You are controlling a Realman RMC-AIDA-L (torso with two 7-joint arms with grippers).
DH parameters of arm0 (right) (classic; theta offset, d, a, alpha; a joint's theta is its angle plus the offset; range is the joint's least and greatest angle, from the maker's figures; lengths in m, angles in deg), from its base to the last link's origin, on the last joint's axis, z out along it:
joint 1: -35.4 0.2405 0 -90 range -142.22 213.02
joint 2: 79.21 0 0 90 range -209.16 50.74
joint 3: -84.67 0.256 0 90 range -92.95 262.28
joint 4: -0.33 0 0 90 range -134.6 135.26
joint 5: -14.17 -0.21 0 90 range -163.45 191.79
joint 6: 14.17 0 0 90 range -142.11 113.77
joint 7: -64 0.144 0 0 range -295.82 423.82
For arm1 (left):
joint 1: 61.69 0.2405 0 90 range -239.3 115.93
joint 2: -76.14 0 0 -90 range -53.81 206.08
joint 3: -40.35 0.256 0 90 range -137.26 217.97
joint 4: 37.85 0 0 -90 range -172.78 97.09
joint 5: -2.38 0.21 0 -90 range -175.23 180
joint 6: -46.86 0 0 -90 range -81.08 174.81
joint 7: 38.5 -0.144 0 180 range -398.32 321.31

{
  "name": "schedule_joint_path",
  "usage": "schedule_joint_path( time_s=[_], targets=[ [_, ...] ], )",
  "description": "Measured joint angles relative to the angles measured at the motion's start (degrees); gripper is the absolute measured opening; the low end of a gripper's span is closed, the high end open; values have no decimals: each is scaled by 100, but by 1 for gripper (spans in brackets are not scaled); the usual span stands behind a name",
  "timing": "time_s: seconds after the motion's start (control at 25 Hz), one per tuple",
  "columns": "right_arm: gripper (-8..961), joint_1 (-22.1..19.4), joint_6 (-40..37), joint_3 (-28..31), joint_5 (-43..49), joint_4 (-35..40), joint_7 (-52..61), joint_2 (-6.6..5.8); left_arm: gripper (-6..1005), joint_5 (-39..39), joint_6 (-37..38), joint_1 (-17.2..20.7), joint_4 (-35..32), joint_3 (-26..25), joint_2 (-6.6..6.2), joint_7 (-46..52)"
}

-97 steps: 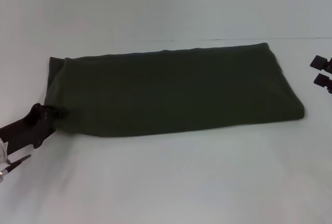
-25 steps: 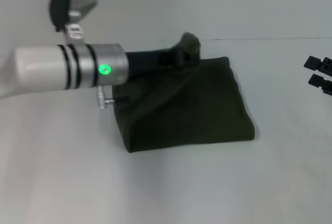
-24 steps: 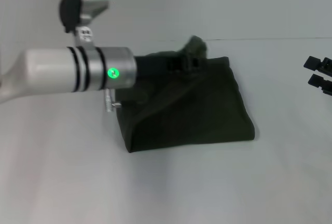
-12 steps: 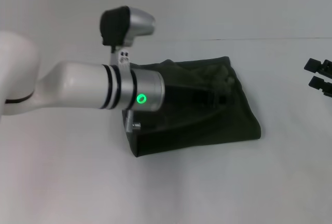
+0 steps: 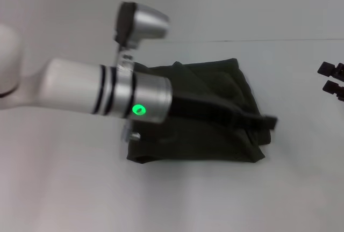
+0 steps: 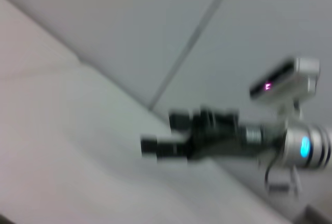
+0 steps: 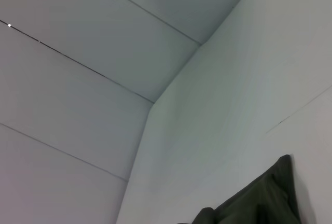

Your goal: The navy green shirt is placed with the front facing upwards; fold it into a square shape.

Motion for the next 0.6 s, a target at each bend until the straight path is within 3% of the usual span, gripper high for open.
schedule_joint_path(
  time_s=[0.2, 0.32, 0.48, 0.6],
  targets=[
    [865, 25, 20, -7, 121, -3, 2, -3, 703, -240, 207, 239, 174, -1385, -34, 405],
    [865, 18, 28, -7, 148, -3, 2, -7, 816, -291, 215, 272, 621, -2119, -151, 871],
    [864, 11, 32, -8, 152, -3, 2, -21, 889, -248, 119, 250, 1271, -2406, -401, 1542],
    [864, 44, 33, -102, 280, 39, -11, -35, 944, -240, 55, 275, 1518, -2411, -488, 1796]
  ],
)
